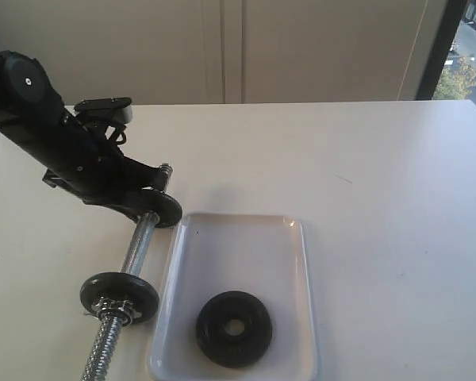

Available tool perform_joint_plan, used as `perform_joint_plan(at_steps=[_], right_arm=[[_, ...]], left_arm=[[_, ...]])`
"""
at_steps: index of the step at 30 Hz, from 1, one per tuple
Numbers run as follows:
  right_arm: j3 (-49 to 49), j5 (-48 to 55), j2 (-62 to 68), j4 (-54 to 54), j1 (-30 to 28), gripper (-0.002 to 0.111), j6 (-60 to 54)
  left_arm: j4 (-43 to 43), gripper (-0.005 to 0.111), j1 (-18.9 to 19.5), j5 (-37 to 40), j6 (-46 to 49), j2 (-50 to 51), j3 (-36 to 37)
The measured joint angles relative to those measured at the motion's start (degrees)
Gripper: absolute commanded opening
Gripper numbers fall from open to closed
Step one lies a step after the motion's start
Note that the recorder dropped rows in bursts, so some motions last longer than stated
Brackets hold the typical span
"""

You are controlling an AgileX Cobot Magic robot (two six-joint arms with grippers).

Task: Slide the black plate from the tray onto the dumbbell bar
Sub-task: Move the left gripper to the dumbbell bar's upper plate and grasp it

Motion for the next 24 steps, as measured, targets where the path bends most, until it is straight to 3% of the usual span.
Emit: perform_joint_plan(at_steps=[3,5,24], right_arm=[[0.0,0.0,0.0,0.0,0.0,0.0,0.0],[0.0,0.0,0.0,0.0,0.0,0.0,0.0],[0.0,0.0,0.0,0.0,0.0,0.0,0.0]], left_arm=[[-0.47,0.059,-0.85,0.0,1.31,0.5,0.0],[-0.61,0.064,-1.21,0.0,1.56,0.88,0.0],[-0.61,0.064,-1.2,-2.87,1.92,6.55,0.0]])
